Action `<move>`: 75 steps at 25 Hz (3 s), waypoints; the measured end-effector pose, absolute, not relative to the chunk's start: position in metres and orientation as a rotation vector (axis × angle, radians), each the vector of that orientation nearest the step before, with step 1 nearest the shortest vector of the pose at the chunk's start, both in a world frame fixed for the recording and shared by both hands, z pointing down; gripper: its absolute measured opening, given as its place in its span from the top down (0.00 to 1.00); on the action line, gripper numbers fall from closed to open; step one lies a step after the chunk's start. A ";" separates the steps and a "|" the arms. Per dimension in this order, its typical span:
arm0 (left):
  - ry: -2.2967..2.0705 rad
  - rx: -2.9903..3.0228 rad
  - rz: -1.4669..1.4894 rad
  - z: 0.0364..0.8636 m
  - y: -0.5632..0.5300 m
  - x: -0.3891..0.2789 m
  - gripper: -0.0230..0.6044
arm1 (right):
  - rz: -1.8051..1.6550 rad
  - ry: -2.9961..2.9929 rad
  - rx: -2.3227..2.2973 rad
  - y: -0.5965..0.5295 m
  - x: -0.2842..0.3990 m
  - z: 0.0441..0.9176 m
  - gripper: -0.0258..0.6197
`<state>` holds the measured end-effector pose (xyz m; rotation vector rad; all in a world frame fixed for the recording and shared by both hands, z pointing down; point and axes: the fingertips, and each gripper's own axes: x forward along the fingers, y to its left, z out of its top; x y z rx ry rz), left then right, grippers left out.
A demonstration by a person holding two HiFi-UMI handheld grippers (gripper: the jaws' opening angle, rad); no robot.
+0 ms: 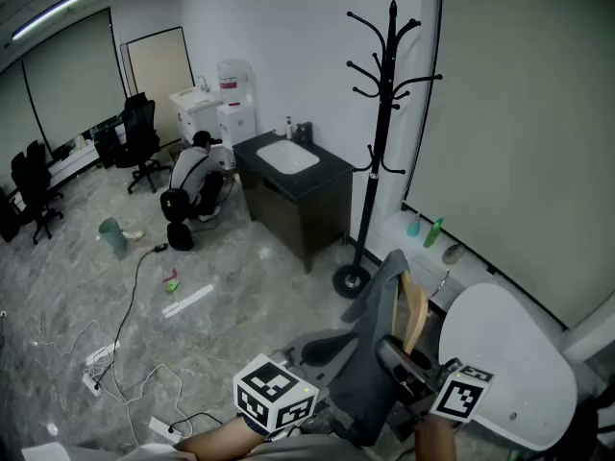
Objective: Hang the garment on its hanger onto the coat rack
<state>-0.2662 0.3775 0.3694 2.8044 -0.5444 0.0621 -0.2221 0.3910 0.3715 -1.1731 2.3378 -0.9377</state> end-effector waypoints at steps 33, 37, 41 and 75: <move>-0.611 2.847 0.068 0.368 0.380 -0.200 0.96 | -0.829 2.400 -1.120 0.389 -0.144 0.344 0.87; -0.601 2.843 0.080 0.372 0.363 -0.185 0.96 | -0.859 2.383 -1.123 0.369 -0.128 0.350 0.87; -0.580 2.843 0.087 0.380 0.333 -0.169 0.95 | -0.885 2.363 -1.127 0.339 -0.113 0.360 0.87; -0.482 2.887 0.097 0.384 -0.069 0.010 0.96 | -0.819 2.472 -1.173 -0.046 0.094 0.359 0.87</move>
